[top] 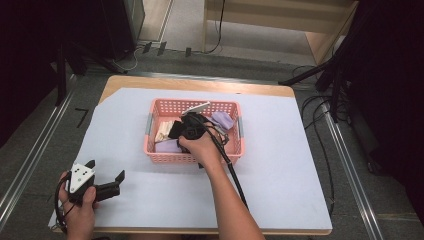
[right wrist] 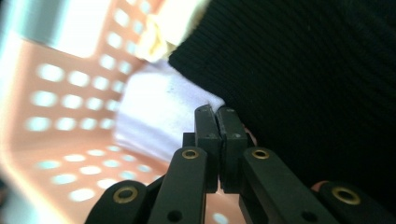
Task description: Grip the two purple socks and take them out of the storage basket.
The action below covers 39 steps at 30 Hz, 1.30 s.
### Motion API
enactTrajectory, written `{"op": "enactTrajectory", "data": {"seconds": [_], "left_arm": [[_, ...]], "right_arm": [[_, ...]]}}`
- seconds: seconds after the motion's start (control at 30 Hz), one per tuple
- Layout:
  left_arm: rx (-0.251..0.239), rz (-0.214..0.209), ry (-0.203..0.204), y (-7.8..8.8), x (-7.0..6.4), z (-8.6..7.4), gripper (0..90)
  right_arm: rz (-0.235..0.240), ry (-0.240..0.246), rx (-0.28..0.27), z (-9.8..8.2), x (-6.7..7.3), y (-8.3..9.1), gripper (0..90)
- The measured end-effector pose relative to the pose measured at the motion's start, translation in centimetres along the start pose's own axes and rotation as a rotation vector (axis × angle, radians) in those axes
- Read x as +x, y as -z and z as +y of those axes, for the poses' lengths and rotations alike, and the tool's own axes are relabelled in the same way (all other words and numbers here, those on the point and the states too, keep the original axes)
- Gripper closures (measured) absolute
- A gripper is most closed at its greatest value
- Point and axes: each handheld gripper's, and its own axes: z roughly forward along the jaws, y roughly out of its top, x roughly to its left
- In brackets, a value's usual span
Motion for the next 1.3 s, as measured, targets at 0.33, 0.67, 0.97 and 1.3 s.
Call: {"op": "enactTrajectory", "data": {"seconds": [0.33,0.67,0.97,1.3], "left_arm": [[-0.001,0.004,-0.001,0.0,-0.1,0.0,0.2],[0.000,0.001,-0.004,0.0,0.0,0.0,0.1],[0.003,0.002,-0.004,0.0,0.0,0.0,0.2],[0.001,0.000,0.000,0.0,0.0,0.0,0.2]], "right_arm": [[0.102,0.144,-0.221,-1.3,1.3,2.2,89.9],[0.130,0.258,-0.493,-2.2,2.6,5.5,90.0],[0.072,0.309,-0.689,-2.8,2.2,6.8,89.9],[-0.015,0.337,-0.890,-3.4,1.2,8.1,89.9]]}}
